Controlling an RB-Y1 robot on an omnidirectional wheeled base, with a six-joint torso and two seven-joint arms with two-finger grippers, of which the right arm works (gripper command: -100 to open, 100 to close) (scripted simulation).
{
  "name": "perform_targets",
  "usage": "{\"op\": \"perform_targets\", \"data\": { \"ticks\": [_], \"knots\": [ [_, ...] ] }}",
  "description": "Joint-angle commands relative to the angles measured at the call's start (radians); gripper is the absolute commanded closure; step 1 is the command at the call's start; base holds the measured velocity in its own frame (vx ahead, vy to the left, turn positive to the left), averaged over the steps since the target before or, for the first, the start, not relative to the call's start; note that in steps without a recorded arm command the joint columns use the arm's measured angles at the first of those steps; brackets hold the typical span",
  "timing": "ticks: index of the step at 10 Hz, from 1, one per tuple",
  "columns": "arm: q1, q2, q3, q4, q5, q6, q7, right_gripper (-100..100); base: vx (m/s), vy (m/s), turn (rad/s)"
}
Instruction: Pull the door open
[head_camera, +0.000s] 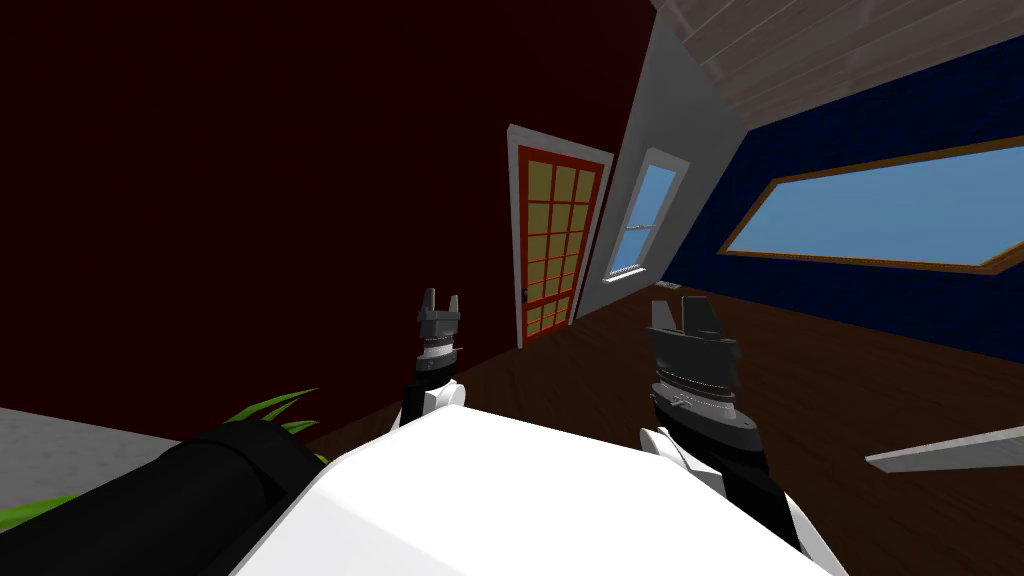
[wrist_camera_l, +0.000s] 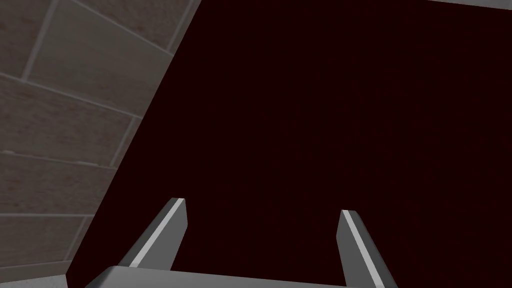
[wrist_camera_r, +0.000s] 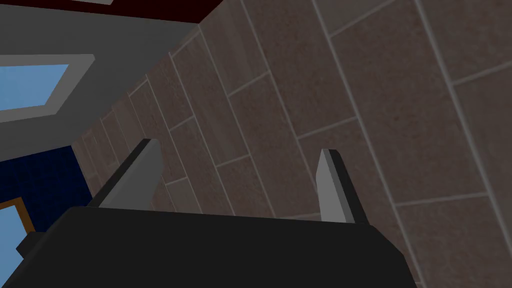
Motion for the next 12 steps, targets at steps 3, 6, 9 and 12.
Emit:
{"op": "perform_targets", "data": {
  "ticks": [3, 6, 9, 12],
  "knots": [
    [-0.023, -0.013, -0.019, 0.08, 0.023, -0.015, 0.052, -100, 0.075, 0.006, 0.088],
    [-0.04, -0.02, -0.033, 0.138, 0.039, -0.026, 0.09, -100, 0.089, 0.004, 0.082],
    [-0.06, -0.027, -0.049, 0.206, 0.059, -0.038, 0.134, -100, 0.072, -0.002, 0.079],
    [-0.082, -0.035, -0.067, 0.281, 0.08, -0.053, 0.183, -100, 0.084, 0.006, 0.09]
  ]
}}
